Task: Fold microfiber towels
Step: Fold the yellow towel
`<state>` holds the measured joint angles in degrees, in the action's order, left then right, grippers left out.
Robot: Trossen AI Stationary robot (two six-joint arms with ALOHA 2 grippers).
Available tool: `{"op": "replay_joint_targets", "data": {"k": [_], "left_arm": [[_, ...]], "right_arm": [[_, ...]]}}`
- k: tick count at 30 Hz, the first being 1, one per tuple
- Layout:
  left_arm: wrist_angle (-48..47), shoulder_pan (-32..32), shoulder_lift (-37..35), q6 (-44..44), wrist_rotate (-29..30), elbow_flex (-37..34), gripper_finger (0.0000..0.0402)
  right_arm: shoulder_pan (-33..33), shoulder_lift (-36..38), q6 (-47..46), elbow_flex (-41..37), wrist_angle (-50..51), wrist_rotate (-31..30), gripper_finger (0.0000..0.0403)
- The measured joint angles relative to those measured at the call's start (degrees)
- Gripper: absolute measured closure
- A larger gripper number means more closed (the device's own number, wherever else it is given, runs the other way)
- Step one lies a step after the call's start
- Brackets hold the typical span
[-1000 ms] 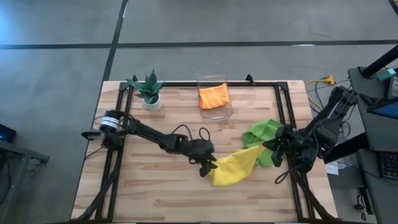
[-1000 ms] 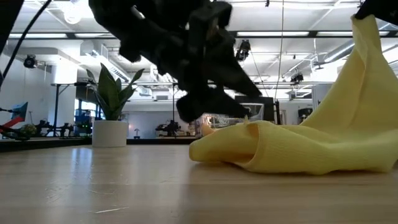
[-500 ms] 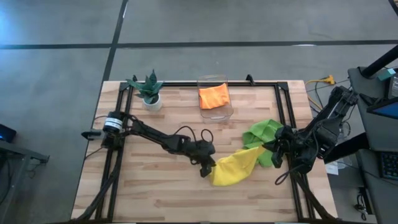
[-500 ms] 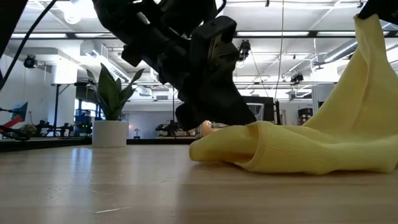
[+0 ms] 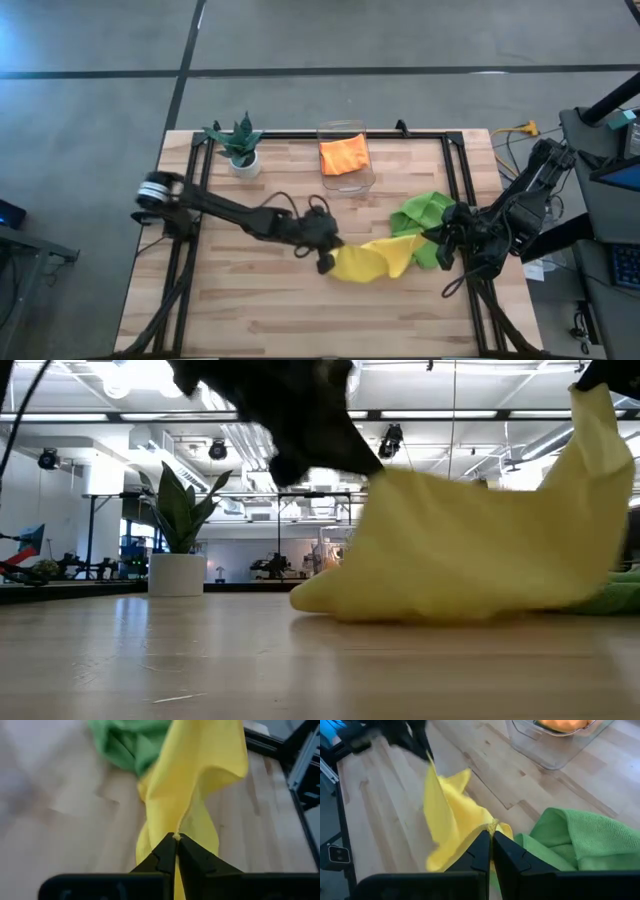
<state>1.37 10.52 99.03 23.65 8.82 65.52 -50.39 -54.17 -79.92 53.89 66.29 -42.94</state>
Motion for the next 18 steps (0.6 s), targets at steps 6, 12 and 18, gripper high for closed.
{"op": "replay_joint_targets", "data": {"k": [6, 12, 18], "left_arm": [[-9.3, 1.8, -15.2, -6.0, 8.1, -1.7, 0.0401], [-15.7, 7.6, -30.6, -6.1, 13.8, -6.5, 0.0401], [-19.6, 18.2, -40.2, -0.1, 17.0, -8.8, 0.0401]], "right_arm": [[0.0, 0.0, -3.0, 0.0, 0.7, -3.5, 0.039], [-0.1, -1.6, -4.6, 0.1, -4.1, -4.3, 0.039], [-1.4, -5.5, 6.4, 0.3, -27.4, -5.6, 0.039]]}}
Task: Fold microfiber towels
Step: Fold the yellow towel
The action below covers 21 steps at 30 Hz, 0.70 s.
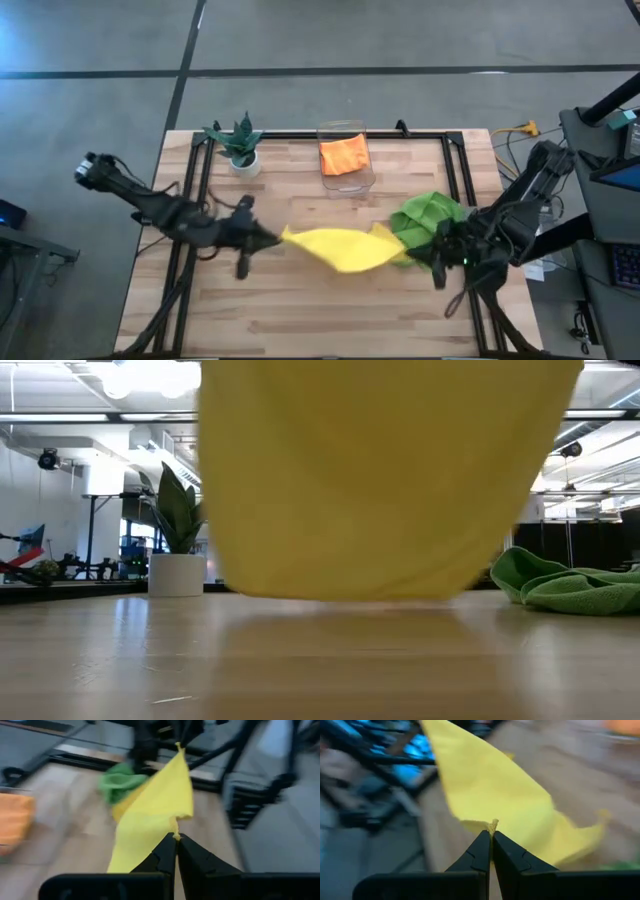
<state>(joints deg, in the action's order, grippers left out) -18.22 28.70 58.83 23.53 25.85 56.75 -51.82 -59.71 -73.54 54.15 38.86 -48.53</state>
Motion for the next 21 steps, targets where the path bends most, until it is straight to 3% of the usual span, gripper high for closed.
{"op": "replay_joint_targets", "data": {"k": [4, 9, 14, 17, 21], "left_arm": [[0.3, 8.9, -1.7, 7.2, 0.2, 0.7, 0.0401], [4.8, 20.5, -0.3, 13.7, 1.2, 3.3, 0.0402], [10.8, 28.9, 0.7, 14.2, 11.4, 4.0, 0.0402], [9.4, 29.7, 0.6, 19.3, 12.3, 2.1, 0.0402], [10.2, 29.7, 0.8, 24.1, 12.5, -5.0, 0.0402]], "right_arm": [[-2.0, -5.1, 7.9, 5.0, -12.3, 0.4, 0.039], [-5.7, -13.2, 7.1, 18.2, -11.1, 2.3, 0.039], [-9.1, -21.1, -5.1, 30.2, -1.7, 2.4, 0.039], [-9.8, -25.2, -15.8, 33.1, 7.3, 2.4, 0.039], [-9.7, -28.5, -27.2, 31.3, 13.4, 2.4, 0.039]]}}
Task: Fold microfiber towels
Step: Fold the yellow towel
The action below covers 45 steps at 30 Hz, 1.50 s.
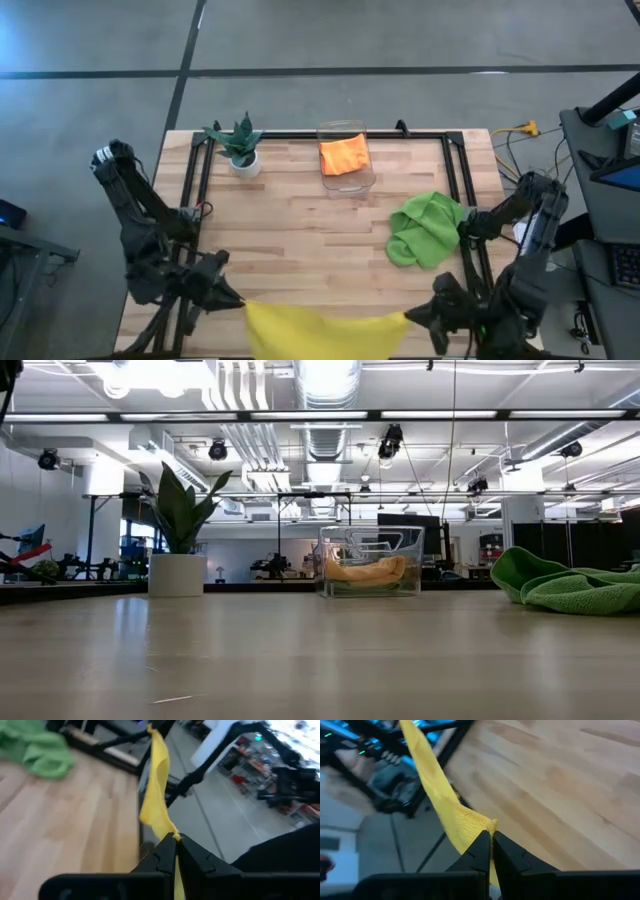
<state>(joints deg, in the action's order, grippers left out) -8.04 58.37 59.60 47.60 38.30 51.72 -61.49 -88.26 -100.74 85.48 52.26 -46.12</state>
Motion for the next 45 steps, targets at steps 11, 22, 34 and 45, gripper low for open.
{"op": "replay_joint_targets", "data": {"k": [11, 22, 34, 45], "left_arm": [[11.0, -3.5, -10.8, 6.0, 10.5, -24.7, 0.0402], [11.0, -14.6, -9.4, 9.1, 10.4, -36.1, 0.0401], [7.9, -21.4, 1.0, 12.2, 10.3, -37.0, 0.0401], [3.6, -23.8, 7.4, 22.4, 9.9, -36.9, 0.0401]], "right_arm": [[7.8, 6.8, -7.0, -19.9, -1.2, 5.0, 0.039], [27.0, 14.6, 11.7, -41.6, -22.0, 16.6, 0.039], [43.0, 11.8, 28.7, -48.0, -33.3, 26.6, 0.039], [49.8, 3.7, 34.8, -46.2, -35.5, 28.4, 0.039]]}}
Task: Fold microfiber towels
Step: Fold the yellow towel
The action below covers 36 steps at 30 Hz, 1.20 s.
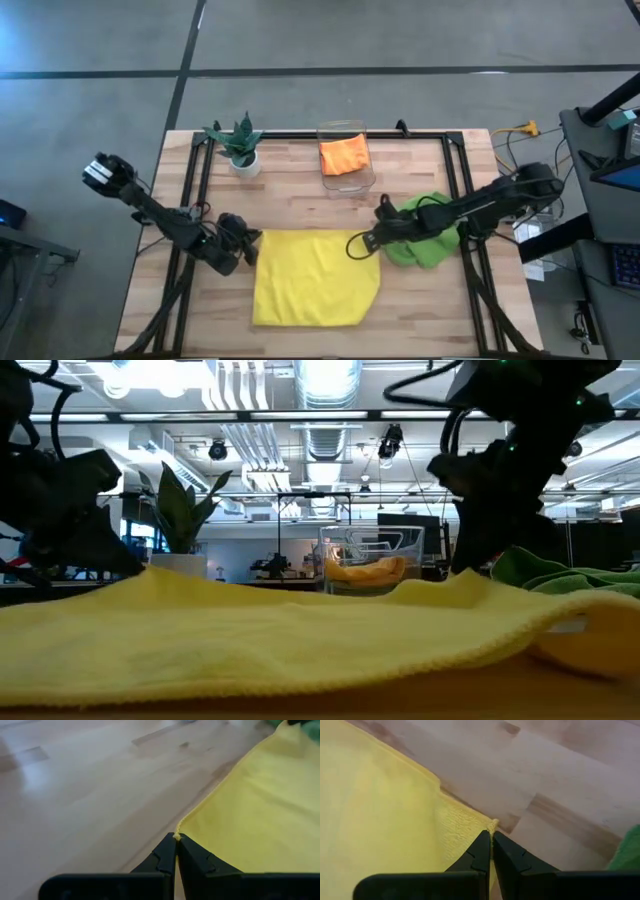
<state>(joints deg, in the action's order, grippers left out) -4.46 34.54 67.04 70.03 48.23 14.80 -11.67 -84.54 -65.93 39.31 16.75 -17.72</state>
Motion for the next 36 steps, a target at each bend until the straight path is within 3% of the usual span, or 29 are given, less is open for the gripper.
{"op": "replay_joint_targets", "data": {"k": [8, 14, 22, 27, 31, 34, 36], "left_arm": [[-2.5, -0.1, 1.1, 0.2, -2.7, 0.0, 0.0393], [-4.4, -0.1, 0.2, 0.3, -2.6, -0.1, 0.0328], [-14.3, -0.1, -6.0, 6.1, -2.1, -0.1, 0.0223], [-18.1, -0.1, -12.1, 6.2, -1.5, -0.1, 0.0191], [-12.8, -0.1, -17.0, 5.3, -3.5, 0.2, 0.0187], [-1.3, -0.1, -18.0, -4.3, -8.8, 0.2, 0.0187], [6.4, 0.0, -16.8, -10.5, -12.7, 0.2, 0.0187]], "right_arm": [[2.1, -2.3, 0.4, 0.0, -0.4, 0.2, 0.039], [3.4, -0.7, 4.2, 0.0, -0.8, -1.1, 0.0385], [3.5, 6.2, 6.7, 0.0, 0.0, -6.6, 0.0302], [3.0, 11.9, 7.2, 0.0, 1.9, -6.9, 0.0242], [-2.2, 15.6, 7.5, -0.1, -0.2, -1.9, 0.0211], [-10.8, 15.7, 7.2, -0.1, -4.7, -0.1, 0.0204], [-17.9, 14.0, 5.1, -0.1, -8.2, -2.0, 0.0203]]}}
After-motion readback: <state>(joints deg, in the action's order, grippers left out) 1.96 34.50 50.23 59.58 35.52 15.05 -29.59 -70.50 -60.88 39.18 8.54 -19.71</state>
